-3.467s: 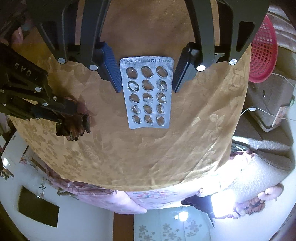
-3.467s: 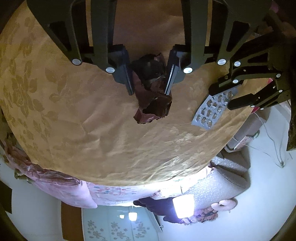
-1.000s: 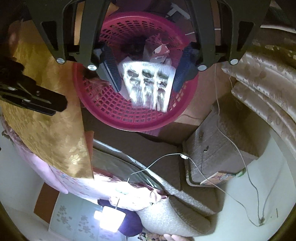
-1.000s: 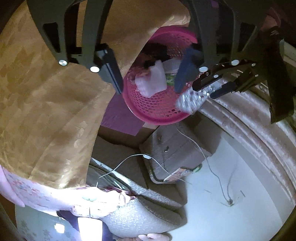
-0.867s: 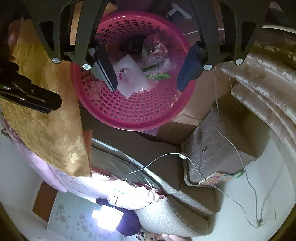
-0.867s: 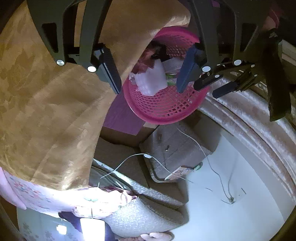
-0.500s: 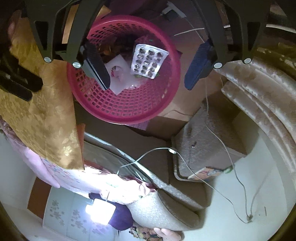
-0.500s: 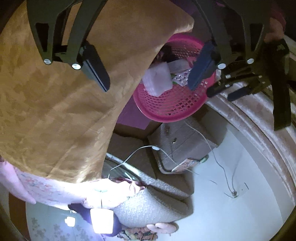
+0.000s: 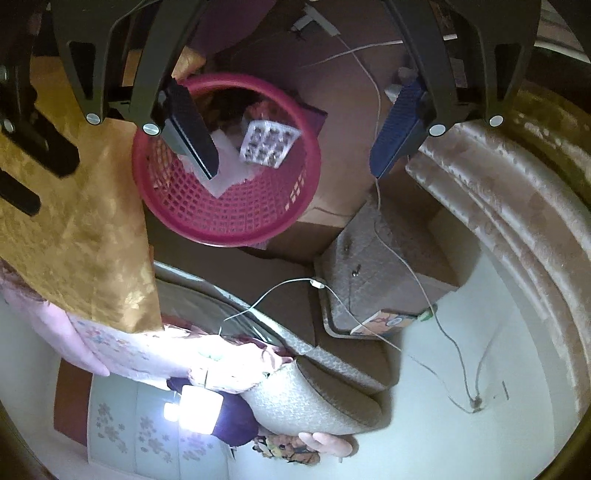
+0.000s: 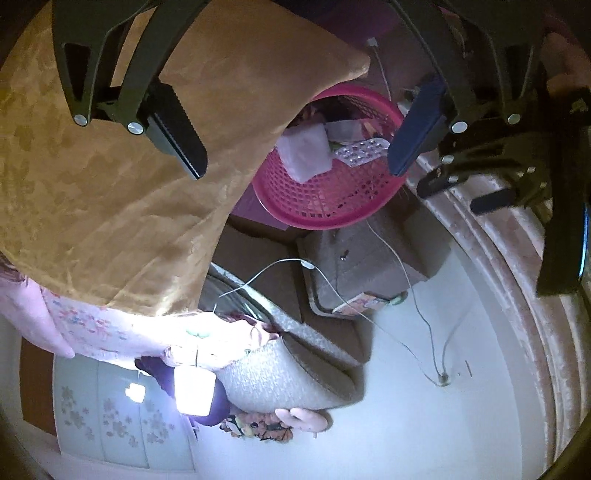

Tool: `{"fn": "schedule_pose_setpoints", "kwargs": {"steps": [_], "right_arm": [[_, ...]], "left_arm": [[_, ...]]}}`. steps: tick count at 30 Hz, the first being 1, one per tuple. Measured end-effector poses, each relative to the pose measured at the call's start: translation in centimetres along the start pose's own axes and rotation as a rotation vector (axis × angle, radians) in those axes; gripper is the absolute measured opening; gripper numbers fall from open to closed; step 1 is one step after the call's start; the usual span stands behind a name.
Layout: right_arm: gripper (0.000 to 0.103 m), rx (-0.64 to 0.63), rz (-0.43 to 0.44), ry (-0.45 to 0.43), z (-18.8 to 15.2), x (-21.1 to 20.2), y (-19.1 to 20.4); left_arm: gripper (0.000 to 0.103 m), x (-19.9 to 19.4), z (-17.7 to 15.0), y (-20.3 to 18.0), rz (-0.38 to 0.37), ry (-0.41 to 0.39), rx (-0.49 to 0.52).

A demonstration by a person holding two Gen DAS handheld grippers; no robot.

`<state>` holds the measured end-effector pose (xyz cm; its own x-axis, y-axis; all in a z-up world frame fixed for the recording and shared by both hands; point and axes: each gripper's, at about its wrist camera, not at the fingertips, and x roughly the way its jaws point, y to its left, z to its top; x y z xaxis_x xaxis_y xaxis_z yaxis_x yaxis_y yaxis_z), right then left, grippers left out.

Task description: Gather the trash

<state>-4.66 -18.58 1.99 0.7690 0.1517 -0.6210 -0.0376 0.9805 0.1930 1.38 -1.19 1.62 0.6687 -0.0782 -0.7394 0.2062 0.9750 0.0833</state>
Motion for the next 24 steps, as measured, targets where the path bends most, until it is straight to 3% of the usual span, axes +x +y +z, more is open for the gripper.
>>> {"fn": "schedule_pose_setpoints", "kwargs": {"steps": [8, 24], "right_arm": [[0.096, 0.002, 0.0, -0.013, -0.1, -0.7, 0.6], [0.096, -0.016, -0.002, -0.019, -0.8, -1.4, 1.5]], "left_arm": [[0.082, -1.8, -1.1, 0.7, 0.012, -0.032, -0.014], [0.084, -1.7, -1.6, 0.4, -0.003, -0.063, -0.005]]}}
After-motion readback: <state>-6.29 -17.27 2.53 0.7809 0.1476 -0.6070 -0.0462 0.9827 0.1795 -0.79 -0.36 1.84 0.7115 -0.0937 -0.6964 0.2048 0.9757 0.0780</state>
